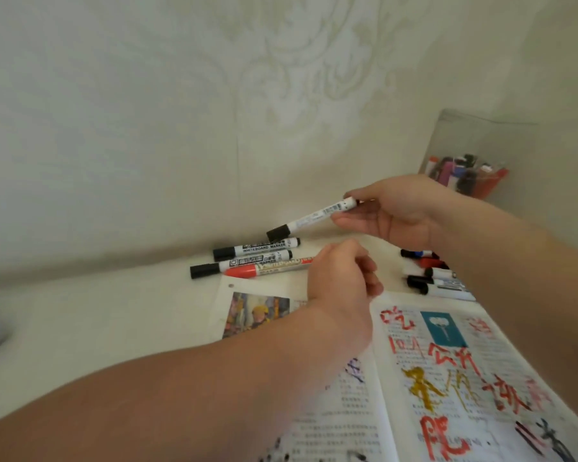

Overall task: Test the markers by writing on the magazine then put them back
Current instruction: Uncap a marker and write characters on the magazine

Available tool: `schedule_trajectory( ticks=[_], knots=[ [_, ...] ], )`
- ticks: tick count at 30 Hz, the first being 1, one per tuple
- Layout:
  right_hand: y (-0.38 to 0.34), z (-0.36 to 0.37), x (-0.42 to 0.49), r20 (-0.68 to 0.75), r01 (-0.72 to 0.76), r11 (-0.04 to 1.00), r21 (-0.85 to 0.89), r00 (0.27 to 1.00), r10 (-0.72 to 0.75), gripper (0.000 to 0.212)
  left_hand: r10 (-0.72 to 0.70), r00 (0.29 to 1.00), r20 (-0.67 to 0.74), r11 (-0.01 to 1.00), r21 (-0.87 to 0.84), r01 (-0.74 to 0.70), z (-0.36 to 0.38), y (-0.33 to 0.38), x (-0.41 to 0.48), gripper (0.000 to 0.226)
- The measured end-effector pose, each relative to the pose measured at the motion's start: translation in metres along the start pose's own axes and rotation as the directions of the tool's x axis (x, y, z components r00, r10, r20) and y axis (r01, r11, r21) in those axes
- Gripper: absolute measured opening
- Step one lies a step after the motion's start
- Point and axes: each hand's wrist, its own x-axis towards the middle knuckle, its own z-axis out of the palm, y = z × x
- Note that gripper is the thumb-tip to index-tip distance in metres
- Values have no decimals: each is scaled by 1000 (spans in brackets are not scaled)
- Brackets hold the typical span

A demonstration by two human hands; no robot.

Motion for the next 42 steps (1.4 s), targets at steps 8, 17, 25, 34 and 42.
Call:
schedule_trajectory(
  ticks=[8, 17, 25, 34, 42],
  knots=[
    [-1, -6, 5, -45, 229, 837, -497, 956, -289, 16, -54, 998, -14, 992, -114, 52, -1, -1, -1, 31],
    [7, -92, -65, -41, -74, -205, -976, 986, -161, 21, 52, 995, 89, 997, 52, -57, 2, -10, 2, 30],
    [43, -115, -77, 53, 10, -299, -954, 989, -136, 21, 83, 859, 505, 666, 613, -425, 1, -19, -18, 14],
    [31, -132, -114, -74, 373, 796, -476, 886, -459, 8, 176, 742, 647, 416, 634, -652, 1, -30, -29, 22],
    [78, -136, -119, 79, 275, 927, -257, 961, -263, 17, 88, 612, 786, 235, 581, -779, -1, -31, -26, 79]
  ],
)
